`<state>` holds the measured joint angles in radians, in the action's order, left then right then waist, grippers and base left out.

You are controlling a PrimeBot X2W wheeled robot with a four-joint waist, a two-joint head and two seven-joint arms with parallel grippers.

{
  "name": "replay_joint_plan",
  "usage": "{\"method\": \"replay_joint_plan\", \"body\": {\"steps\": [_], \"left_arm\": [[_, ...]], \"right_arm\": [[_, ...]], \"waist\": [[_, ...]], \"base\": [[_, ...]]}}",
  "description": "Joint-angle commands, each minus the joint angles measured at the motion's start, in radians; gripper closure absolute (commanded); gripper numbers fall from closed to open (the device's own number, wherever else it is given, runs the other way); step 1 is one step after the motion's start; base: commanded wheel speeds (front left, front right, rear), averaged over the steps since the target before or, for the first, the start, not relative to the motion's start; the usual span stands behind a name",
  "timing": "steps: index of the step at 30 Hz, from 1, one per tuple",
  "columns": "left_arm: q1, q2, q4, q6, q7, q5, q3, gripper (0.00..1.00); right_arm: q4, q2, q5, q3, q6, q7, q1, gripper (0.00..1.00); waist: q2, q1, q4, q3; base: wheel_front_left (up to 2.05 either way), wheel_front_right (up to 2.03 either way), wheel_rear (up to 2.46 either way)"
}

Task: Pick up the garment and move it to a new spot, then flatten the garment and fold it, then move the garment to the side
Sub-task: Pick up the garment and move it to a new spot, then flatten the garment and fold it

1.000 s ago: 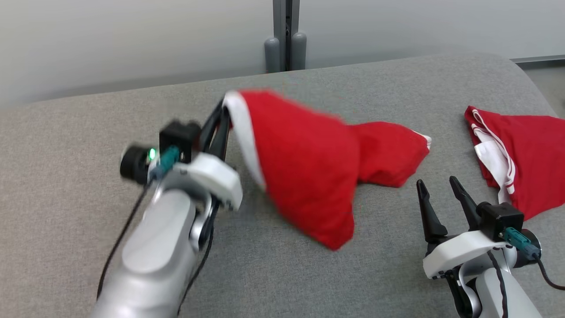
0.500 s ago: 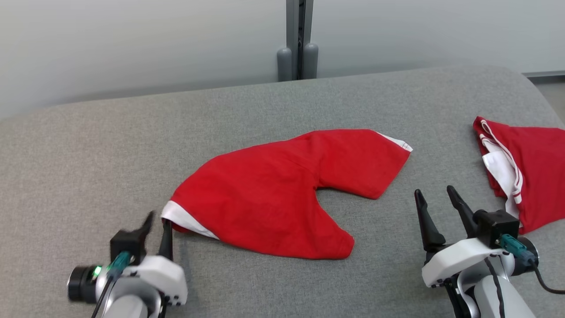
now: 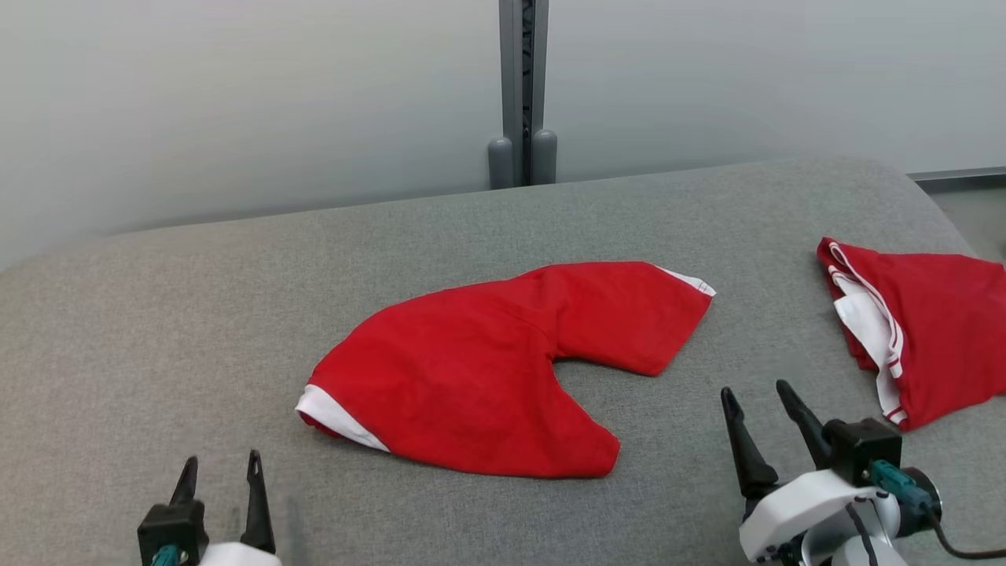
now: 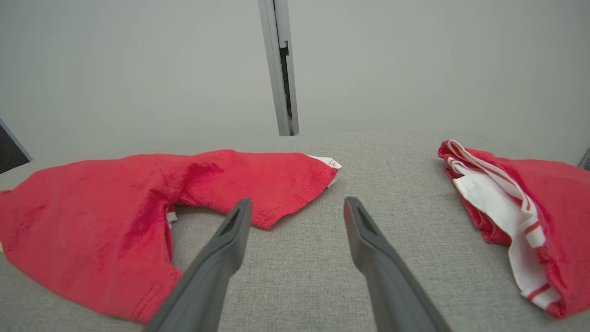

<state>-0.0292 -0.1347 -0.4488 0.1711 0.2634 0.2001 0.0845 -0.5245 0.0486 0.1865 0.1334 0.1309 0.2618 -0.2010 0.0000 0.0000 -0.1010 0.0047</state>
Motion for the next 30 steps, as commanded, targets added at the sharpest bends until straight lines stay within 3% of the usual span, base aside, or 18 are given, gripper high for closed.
{"method": "replay_joint_plan", "body": {"steps": [1,17,30], "left_arm": [[0.024,0.005,0.011,-0.010,0.001,-0.013,-0.019,0.00],[0.076,0.064,0.060,-0.072,0.001,-0.073,-0.125,0.00],[0.029,0.080,0.033,-0.116,0.001,-0.096,-0.118,0.00]], "right_arm": [[0.002,0.005,0.003,0.001,0.000,0.004,0.019,0.00],[-0.007,0.005,0.011,0.051,0.000,0.004,0.053,0.00],[-0.094,0.006,0.101,0.262,0.000,0.004,0.036,0.00]], "waist": [[0.0000,0.0000,-0.001,-0.010],[0.0000,0.0000,0.007,-0.011],[0.0000,0.0000,0.081,0.060]], "base": [[0.00,0.00,0.00],[0.00,0.00,0.00],[0.00,0.00,0.00]]}}
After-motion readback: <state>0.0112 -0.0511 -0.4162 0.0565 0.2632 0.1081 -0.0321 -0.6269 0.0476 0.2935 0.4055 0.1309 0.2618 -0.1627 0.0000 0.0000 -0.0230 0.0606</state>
